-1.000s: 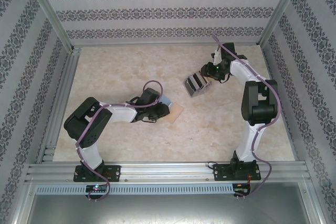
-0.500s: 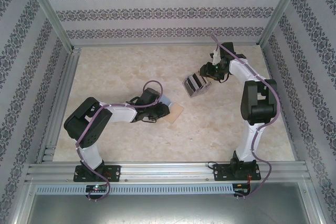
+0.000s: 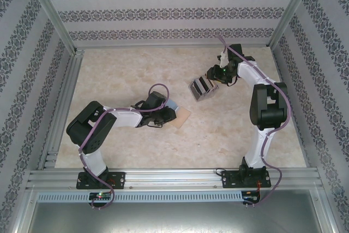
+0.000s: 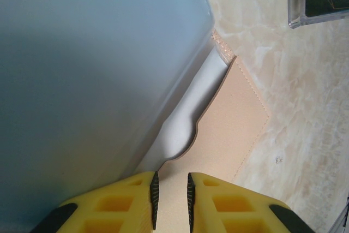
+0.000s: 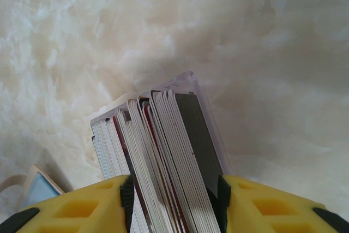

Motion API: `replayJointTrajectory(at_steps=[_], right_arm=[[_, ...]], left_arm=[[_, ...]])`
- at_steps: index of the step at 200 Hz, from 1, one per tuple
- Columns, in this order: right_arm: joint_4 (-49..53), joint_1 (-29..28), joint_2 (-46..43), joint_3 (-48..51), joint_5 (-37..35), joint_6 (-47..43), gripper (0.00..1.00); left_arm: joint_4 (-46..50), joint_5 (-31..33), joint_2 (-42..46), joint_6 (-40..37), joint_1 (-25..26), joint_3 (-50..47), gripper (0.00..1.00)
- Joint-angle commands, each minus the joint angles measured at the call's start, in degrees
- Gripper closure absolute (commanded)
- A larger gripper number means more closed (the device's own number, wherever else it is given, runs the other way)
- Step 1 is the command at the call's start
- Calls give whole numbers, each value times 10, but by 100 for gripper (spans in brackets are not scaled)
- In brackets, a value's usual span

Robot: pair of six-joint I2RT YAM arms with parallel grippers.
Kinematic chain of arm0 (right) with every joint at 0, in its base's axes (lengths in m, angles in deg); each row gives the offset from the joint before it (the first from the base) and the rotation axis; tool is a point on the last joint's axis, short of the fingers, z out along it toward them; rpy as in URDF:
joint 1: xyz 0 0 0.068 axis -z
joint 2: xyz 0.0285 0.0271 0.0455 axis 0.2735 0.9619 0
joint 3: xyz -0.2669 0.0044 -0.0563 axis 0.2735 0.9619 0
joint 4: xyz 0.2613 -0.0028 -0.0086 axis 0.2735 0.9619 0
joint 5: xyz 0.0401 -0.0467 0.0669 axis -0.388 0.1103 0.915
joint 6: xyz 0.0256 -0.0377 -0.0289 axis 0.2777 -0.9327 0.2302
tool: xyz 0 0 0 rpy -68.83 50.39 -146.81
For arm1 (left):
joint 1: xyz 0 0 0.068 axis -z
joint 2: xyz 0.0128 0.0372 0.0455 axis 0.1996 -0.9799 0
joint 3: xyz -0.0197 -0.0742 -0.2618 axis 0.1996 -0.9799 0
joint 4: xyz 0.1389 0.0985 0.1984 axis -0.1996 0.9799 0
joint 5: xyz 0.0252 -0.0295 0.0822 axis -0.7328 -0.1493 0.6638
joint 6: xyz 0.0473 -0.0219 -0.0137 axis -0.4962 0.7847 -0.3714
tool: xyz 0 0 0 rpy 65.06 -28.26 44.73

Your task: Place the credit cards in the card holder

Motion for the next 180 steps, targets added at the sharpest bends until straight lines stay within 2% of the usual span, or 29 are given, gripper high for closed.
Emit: replayJointTrajectory(at_steps=[1,101,142,158,180], right_arm=[[12,-4,-36,-13,6,-9,53],[14,4,-25,-13,-2,-14,56],[12,7,-20,-10,-2,-13,64],[12,9,-20,-12,-1,-13,70],[11,12,-17,-14,0,-12,73]], left_arm=[[7,2,-13,-12,4,6,75],[4,-4,-17,-11,4,10,75],[4,-4,-19,-10,4,12,75],[3,-4,-22,-10,5,14,75],[3,-5,-24,-9,4,16,75]])
